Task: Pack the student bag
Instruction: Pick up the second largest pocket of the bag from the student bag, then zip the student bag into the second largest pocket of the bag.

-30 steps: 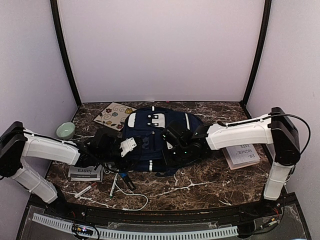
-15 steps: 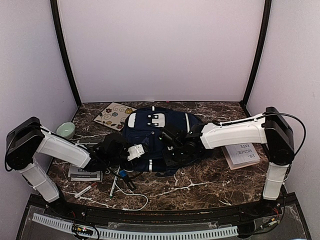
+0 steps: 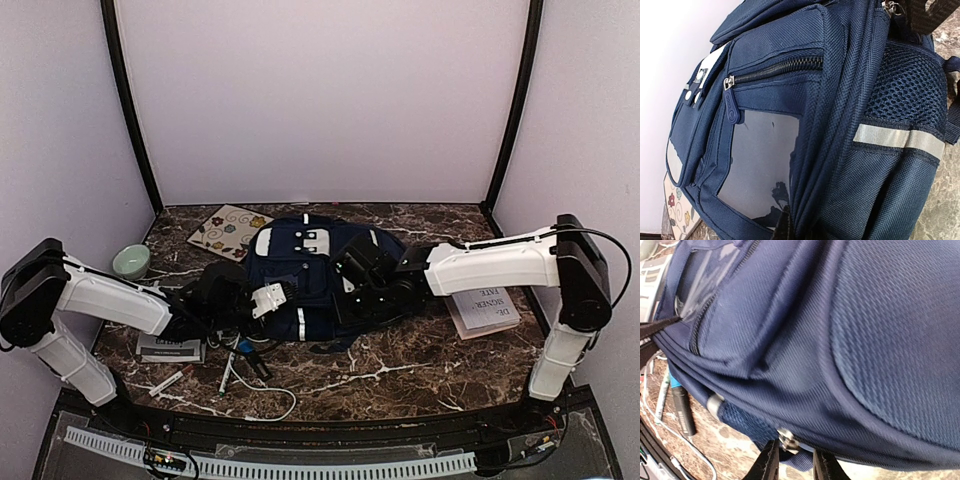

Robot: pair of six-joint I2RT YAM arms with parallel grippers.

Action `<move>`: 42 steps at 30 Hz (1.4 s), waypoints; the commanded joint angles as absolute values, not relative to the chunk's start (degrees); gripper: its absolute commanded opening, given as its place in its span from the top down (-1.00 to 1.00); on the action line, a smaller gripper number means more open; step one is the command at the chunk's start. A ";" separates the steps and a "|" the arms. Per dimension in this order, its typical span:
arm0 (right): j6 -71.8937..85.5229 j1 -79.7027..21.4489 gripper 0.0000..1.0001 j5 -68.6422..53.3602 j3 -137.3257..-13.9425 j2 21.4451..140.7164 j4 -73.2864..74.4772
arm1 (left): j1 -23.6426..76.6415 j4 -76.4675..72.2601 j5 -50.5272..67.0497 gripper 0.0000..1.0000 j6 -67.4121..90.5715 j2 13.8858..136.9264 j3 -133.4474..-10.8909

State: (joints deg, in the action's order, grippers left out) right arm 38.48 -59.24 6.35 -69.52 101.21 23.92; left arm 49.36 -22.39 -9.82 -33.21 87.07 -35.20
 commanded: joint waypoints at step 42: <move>26.03 -26.12 1.00 12.57 -51.20 76.07 32.00 | 51.86 -18.97 -10.60 1.00 -34.14 76.83 -35.18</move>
State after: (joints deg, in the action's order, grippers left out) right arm 30.26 -33.01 1.39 -49.15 75.99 27.81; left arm 52.66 -18.13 -9.58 -32.91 81.56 -36.91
